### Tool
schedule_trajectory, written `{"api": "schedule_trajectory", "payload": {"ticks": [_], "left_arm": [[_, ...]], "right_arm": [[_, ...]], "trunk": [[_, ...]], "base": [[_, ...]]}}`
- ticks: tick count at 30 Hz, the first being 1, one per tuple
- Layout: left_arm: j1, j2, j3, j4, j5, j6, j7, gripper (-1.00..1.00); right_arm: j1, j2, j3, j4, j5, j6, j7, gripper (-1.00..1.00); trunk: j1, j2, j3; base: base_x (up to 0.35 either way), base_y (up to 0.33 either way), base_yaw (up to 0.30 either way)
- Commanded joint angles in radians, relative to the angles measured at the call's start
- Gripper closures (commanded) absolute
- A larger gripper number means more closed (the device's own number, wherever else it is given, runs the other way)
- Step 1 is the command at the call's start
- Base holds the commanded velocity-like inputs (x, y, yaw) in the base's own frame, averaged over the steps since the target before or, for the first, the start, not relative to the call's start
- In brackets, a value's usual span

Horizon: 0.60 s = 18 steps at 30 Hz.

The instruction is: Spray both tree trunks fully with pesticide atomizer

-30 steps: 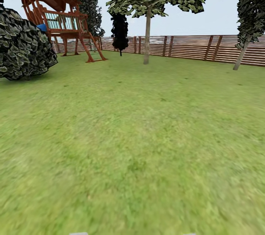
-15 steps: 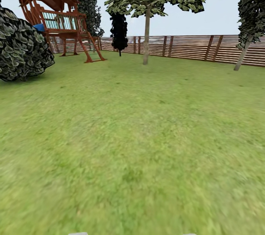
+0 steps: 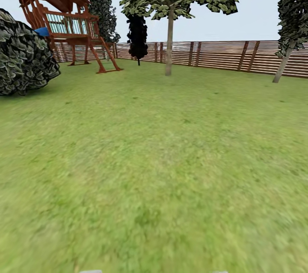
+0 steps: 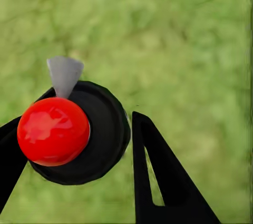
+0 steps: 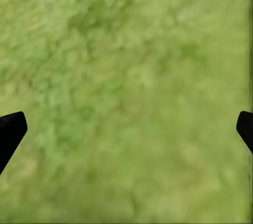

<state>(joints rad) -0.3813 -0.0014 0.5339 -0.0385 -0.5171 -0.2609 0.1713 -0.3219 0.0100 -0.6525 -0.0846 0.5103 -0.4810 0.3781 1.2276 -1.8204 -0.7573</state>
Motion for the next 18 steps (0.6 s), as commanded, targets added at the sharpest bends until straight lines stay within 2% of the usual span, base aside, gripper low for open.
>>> {"api": "schedule_trajectory", "payload": {"ticks": [1,18], "left_arm": [[-0.001,0.0,0.006,0.001,-0.011,-0.003,0.005,1.0],[-0.001,0.0,0.006,0.001,-0.011,-0.003,0.005,1.0]], "right_arm": [[0.0,0.0,-0.009,-0.001,0.005,-0.001,0.005,-1.0],[0.0,0.0,-0.009,-0.001,0.005,-0.001,0.005,-1.0]], "trunk": [[0.0,0.0,-0.001],[0.0,0.0,-0.001]], "base": [[0.293,-0.145,0.0],[0.293,-0.145,0.0]]}}
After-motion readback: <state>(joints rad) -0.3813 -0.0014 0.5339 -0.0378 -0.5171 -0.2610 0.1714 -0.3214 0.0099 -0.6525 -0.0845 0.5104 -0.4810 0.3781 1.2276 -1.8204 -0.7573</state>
